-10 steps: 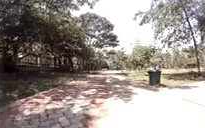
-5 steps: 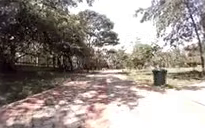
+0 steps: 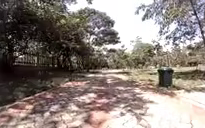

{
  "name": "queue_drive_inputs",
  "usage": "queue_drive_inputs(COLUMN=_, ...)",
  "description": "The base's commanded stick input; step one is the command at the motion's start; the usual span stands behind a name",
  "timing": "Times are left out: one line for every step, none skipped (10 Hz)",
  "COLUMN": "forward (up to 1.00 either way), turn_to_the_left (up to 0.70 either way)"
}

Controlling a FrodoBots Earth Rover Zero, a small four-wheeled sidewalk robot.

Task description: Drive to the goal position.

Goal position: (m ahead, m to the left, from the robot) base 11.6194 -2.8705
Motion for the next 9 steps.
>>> queue_drive_inputs(forward=0.70, turn_to_the_left=0.00)
queue_drive_inputs(forward=0.70, turn_to_the_left=0.00)
queue_drive_inputs(forward=0.70, turn_to_the_left=0.00)
queue_drive_inputs(forward=0.70, turn_to_the_left=-0.35)
queue_drive_inputs(forward=0.70, turn_to_the_left=-0.35)
queue_drive_inputs(forward=0.70, turn_to_the_left=-0.34)
queue_drive_inputs(forward=0.70, turn_to_the_left=-0.23)
queue_drive_inputs(forward=0.70, turn_to_the_left=0.00)
queue_drive_inputs(forward=0.70, turn_to_the_left=0.00)
